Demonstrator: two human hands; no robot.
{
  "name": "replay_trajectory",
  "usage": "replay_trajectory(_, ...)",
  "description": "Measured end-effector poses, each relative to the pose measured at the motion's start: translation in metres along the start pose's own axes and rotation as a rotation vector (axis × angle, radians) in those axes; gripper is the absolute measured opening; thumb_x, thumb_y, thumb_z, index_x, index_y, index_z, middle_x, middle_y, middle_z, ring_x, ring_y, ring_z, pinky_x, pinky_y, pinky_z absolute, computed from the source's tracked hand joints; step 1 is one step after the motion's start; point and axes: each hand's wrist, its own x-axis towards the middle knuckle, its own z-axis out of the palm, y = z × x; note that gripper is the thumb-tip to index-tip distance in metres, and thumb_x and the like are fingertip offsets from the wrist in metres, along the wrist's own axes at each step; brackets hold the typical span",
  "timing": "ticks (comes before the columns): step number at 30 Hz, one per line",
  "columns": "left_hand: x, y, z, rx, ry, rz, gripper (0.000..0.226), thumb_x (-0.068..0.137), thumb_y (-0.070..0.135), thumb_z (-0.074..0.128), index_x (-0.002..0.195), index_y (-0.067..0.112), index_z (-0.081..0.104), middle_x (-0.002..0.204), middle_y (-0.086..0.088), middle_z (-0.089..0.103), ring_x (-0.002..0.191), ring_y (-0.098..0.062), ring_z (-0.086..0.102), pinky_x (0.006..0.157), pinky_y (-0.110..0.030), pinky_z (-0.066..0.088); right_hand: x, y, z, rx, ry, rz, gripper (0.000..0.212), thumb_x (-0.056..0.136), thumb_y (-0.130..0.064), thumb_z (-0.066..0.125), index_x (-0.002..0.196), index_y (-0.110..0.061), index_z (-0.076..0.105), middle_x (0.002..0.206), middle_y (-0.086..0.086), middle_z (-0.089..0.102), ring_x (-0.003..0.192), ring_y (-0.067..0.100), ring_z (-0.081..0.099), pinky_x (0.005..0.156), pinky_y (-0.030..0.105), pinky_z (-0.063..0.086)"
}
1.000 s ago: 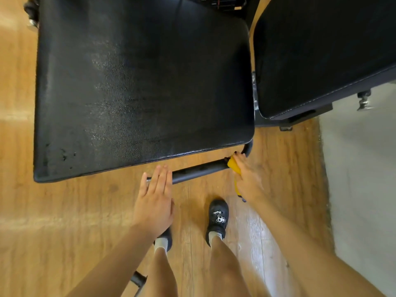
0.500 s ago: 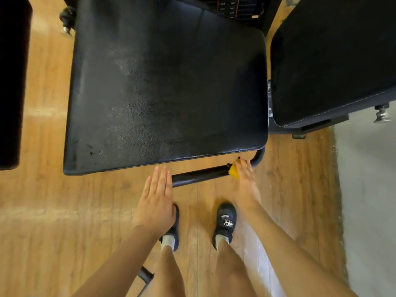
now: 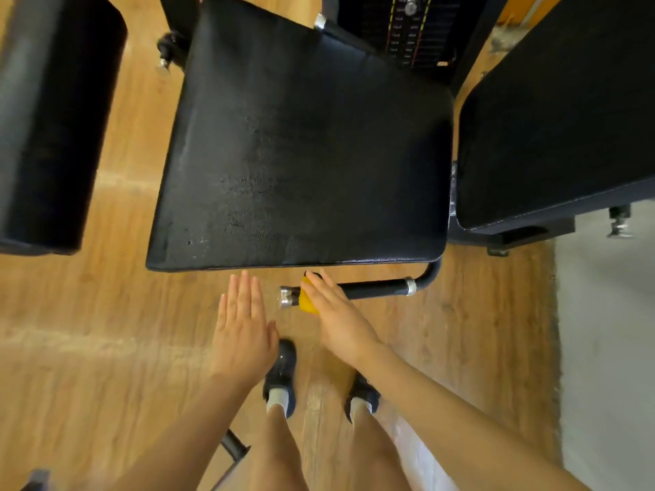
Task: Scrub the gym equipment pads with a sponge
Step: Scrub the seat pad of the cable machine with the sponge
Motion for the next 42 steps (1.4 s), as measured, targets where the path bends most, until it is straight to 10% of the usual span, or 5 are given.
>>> replay_trajectory(6,0.040,0.015,-0.051,0.070,0.067,0.056,0.057,0.084,0.026,0.053,0.132,-0.005,0.051,0.142,-0.022,0.044,0.134,-0.037,0.038,0.106,-0.049,0.024,0.023,-0.015,-0.051,0.073,0.161,0.003,0.068,0.092,0.005,0.043,0.148,-0.019,0.014,0.156,-0.012,0.001,0.138,-0.001,-0.013,0.117,0.026,0.014)
replay_trajectory(15,0.158,-0.018,-0.121,0.054,0.213,-0.004,0.064,0.100,0.041,0.027,0.152,0.010,0.007,0.160,-0.010,0.000,0.147,-0.027,-0.008,0.112,-0.040,-0.011,0.119,-0.025,-0.134,0.235,0.299,0.119,0.051,0.097,-0.007,0.042,0.145,-0.017,0.026,0.154,-0.005,0.019,0.143,0.010,0.013,0.107,0.015,0.012)
replay_trajectory(35,0.374,-0.063,-0.127,-0.069,0.114,-0.073,0.065,0.099,0.044,0.025,0.152,0.007,0.012,0.159,-0.014,0.007,0.146,-0.028,-0.001,0.118,-0.045,0.006,0.368,-0.018,-0.273,0.384,0.337,0.295,0.040,0.097,-0.013,0.044,0.137,-0.009,0.042,0.135,0.010,0.049,0.126,0.025,0.045,0.102,0.033,0.036)
replay_trajectory(42,0.375,-0.068,-0.108,-0.040,0.165,-0.086,0.067,0.093,0.046,0.024,0.147,0.007,0.027,0.154,-0.014,0.025,0.144,-0.031,0.017,0.115,-0.048,0.020,0.492,-0.049,-0.304,0.383,0.128,0.027,0.044,0.095,-0.020,0.051,0.137,-0.011,0.042,0.122,0.002,0.052,0.109,0.013,0.048,0.087,0.024,0.040)
